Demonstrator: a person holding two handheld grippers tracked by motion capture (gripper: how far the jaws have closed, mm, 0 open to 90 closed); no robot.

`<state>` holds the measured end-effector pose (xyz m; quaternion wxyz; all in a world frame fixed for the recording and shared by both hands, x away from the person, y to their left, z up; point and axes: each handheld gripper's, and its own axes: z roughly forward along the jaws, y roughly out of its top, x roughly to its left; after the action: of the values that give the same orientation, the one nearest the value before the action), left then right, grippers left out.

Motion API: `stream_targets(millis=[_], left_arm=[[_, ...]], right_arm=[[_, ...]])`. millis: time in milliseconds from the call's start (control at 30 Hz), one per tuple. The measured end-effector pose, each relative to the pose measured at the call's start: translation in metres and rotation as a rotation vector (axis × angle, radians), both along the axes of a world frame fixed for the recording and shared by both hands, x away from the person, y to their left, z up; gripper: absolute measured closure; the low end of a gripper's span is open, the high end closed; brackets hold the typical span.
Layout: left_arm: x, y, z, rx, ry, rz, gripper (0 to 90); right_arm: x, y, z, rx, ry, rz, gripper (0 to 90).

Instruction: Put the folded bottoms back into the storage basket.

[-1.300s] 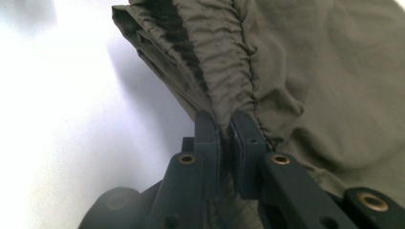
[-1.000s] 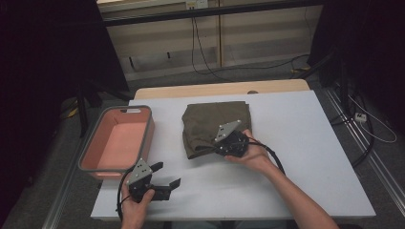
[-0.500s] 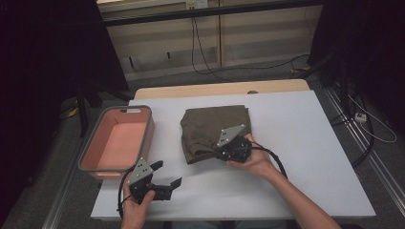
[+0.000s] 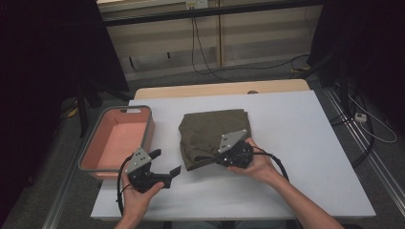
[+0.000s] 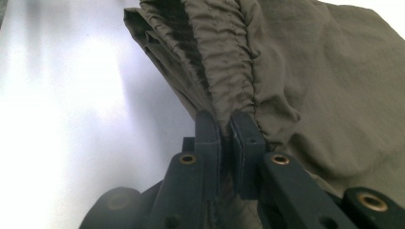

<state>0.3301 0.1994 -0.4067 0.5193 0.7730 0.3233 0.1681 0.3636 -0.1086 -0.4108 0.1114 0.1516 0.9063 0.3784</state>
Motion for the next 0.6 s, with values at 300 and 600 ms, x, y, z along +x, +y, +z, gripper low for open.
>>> stream_targets(millis=[300, 600], left_arm=[[0.036, -0.017, 0.015, 0.061, 0.005, 0.005, 5.0], [0.067, -0.026, 0.015, 0.076, 0.036, 0.020, 5.5]], right_arm=[[-0.009, -0.001, 0.004, 0.000, 0.007, 0.010, 83.5], [-0.021, 0.000, 0.004, 0.014, 0.004, 0.022, 83.5]])
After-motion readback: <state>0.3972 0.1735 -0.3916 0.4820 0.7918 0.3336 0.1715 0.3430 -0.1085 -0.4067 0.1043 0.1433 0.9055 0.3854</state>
